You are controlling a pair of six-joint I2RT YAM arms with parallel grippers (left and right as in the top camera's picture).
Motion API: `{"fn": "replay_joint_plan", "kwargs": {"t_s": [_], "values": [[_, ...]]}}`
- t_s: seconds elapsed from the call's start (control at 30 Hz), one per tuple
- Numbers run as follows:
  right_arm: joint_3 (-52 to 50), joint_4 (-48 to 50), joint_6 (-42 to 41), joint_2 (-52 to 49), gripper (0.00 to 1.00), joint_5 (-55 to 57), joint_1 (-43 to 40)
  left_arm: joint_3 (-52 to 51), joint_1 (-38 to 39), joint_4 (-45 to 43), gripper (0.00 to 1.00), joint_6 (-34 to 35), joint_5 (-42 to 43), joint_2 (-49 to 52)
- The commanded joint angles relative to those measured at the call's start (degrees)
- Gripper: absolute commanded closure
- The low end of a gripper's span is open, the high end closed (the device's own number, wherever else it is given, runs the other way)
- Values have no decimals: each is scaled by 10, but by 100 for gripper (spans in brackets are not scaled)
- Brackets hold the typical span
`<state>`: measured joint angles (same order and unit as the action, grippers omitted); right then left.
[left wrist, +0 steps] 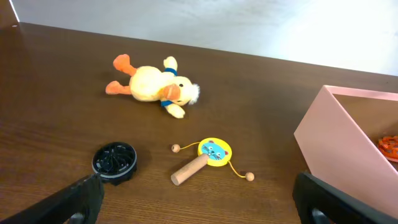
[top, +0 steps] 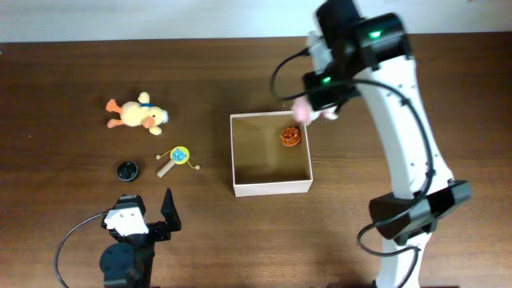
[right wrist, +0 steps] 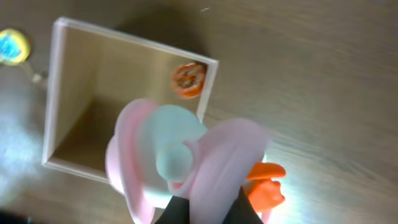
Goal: Pack container
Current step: 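Lift the pink pig and carry it over the box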
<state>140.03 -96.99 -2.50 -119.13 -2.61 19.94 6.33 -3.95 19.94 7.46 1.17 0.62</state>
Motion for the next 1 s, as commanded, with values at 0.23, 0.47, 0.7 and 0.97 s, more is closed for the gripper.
{"fn": "replay_joint_plan", "kwargs": {"t_s": [0.23, 0.47, 0.7, 0.97], "values": [[-69, 9, 19, 5, 96, -6, 79, -2, -4, 0, 1, -9, 8, -3], [-230, 101, 19, 5, 96, -6, 89, -2, -4, 0, 1, -9, 8, -3], [-307, 163, 18, 5, 96, -7, 91, -2, -4, 0, 1, -9, 8, -3], [-382, 242, 16, 5, 96, -7, 125, -2, -4, 0, 1, -9, 8, -3]]}}
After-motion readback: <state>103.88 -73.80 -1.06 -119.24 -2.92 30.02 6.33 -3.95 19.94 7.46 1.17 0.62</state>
